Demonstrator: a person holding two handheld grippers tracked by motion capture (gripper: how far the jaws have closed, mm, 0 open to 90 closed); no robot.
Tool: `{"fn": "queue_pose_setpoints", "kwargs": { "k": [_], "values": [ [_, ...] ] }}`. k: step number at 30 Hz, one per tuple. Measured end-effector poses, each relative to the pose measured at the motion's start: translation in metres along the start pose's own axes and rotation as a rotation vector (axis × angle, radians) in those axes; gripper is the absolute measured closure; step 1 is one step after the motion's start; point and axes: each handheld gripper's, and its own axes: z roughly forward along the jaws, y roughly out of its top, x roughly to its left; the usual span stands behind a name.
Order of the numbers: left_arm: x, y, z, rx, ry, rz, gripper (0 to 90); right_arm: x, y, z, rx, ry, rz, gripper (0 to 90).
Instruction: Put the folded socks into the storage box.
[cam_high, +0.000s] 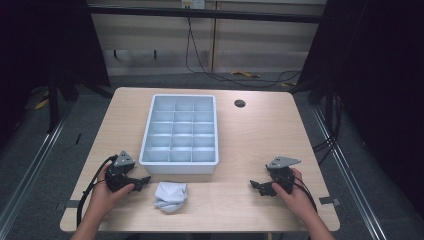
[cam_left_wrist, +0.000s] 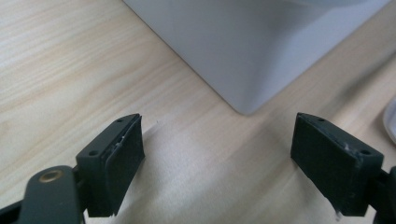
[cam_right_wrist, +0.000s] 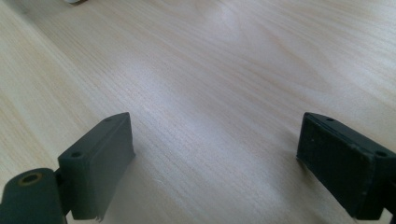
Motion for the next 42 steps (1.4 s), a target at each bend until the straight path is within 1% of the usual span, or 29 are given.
{"fn": "queue_pose_setpoints", "kwargs": {
  "k": [2, 4, 6, 7, 8, 11, 12, 14, 16, 17, 18, 20, 21, 24, 26, 27, 28, 30, 31, 32, 33, 34, 35, 36, 37, 38, 39, 41, 42],
  "values": [
    [-0.002, 0.001, -0.003, 0.026, 0.004, 0.011, 17.3, 0.000, 0.000, 0.000, 0.001, 0.000, 0.000, 10.0],
    [-0.002, 0.001, -0.003, 0.034, 0.002, 0.011, 17.3, 0.000, 0.000, 0.000, 0.000, 0.001, -0.001, 10.0],
    [-0.002, 0.004, -0.006, 0.068, 0.015, 0.017, 17.4, 0.000, 0.000, 0.000, 0.001, 0.001, 0.000, 9.9],
    [-0.002, 0.004, -0.006, 0.068, 0.015, 0.017, 17.1, 0.000, 0.000, 0.000, 0.001, 0.001, 0.000, 9.9],
    [-0.001, 0.007, -0.009, 0.094, 0.029, 0.022, 16.8, 0.000, 0.000, 0.000, 0.001, 0.000, 0.000, 10.0],
    [-0.001, 0.008, -0.012, 0.094, 0.039, 0.029, 17.4, 0.000, 0.000, 0.000, 0.000, 0.000, -0.001, 9.9],
    [-0.001, 0.009, -0.015, 0.110, 0.033, 0.029, 17.3, 0.000, 0.000, 0.000, 0.000, 0.000, 0.000, 9.9],
    [0.000, 0.010, -0.016, 0.108, 0.027, 0.032, 17.2, 0.000, 0.000, 0.000, 0.000, 0.000, 0.000, 9.9],
    [0.001, 0.011, -0.020, 0.118, -0.001, 0.014, 17.4, 0.000, 0.000, 0.000, 0.000, 0.001, 0.000, 10.0],
    [0.001, 0.011, -0.020, 0.118, -0.001, 0.014, 17.3, 0.000, 0.000, 0.000, 0.000, 0.001, 0.000, 10.0],
    [0.000, 0.014, -0.023, 0.160, 0.012, 0.060, 17.2, 0.000, 0.000, 0.000, 0.001, 0.001, 0.000, 9.9],
    [-0.002, 0.017, -0.025, 0.186, 0.021, 0.086, 16.4, 0.000, 0.000, 0.000, -0.001, 0.000, 0.000, 9.9],
    [-0.002, 0.017, -0.025, 0.186, 0.021, 0.086, 16.5, 0.000, 0.000, 0.000, -0.001, 0.000, 0.000, 9.9],
    [0.000, 0.022, -0.029, 0.214, -0.033, 0.085, 17.0, 0.000, 0.000, 0.000, 0.001, 0.001, 0.000, 10.0],
    [0.001, 0.024, -0.031, 0.227, -0.044, 0.087, 16.9, 0.000, 0.000, 0.000, 0.000, 0.001, -0.001, 9.9],
    [0.000, 0.025, -0.032, 0.225, -0.031, 0.094, 16.9, 0.000, 0.000, 0.000, 0.000, 0.001, -0.001, 9.9],
    [-0.001, 0.027, -0.035, 0.243, -0.058, 0.118, 16.7, 0.000, 0.000, 0.000, 0.000, 0.001, -0.001, 10.0],
    [-0.001, 0.028, -0.037, 0.261, -0.071, 0.132, 16.9, 0.000, 0.000, 0.000, 0.000, 0.001, 0.000, 10.0],
    [-0.004, 0.031, -0.041, 0.289, -0.084, 0.174, 17.1, 0.000, 0.000, 0.000, 0.000, 0.001, 0.000, 10.0],
    [-0.005, 0.033, -0.043, 0.282, -0.103, 0.184, 17.2, 0.000, 0.000, 0.000, 0.000, 0.001, 0.000, 9.9],
    [-0.005, 0.033, -0.043, 0.282, -0.103, 0.184, 17.3, 0.000, 0.000, 0.000, 0.000, 0.001, 0.000, 9.9],
    [-0.006, 0.036, -0.047, 0.270, -0.135, 0.196, 18.2, 0.000, 0.000, 0.000, 0.000, 0.001, 0.000, 10.0],
    [-0.006, 0.036, -0.047, 0.270, -0.135, 0.196, 19.0, 0.000, 0.000, 0.000, 0.000, 0.001, 0.000, 10.0],
    [-0.009, 0.040, -0.050, 0.282, -0.158, 0.227, 19.0, 0.000, 0.000, 0.000, 0.001, 0.001, 0.000, 10.0],
    [-0.009, 0.040, -0.050, 0.282, -0.158, 0.227, 19.4, 0.000, 0.000, 0.000, 0.001, 0.001, 0.000, 10.0],
    [-0.011, 0.043, -0.053, 0.287, -0.166, 0.255, 19.1, 0.000, 0.000, 0.000, 0.000, 0.001, 0.000, 10.0],
    [-0.011, 0.043, -0.053, 0.287, -0.166, 0.255, 18.3, 0.000, 0.000, 0.000, 0.000, 0.002, -0.001, 10.0],
    [-0.015, 0.047, -0.055, 0.297, -0.188, 0.276, 18.4, 0.000, 0.000, 0.000, -0.001, 0.002, -0.003, 10.0],
    [-0.019, 0.051, -0.056, 0.300, -0.208, 0.302, 19.0, 0.000, 0.000, 0.000, 0.000, 0.003, -0.003, 10.0]
  ]
}}
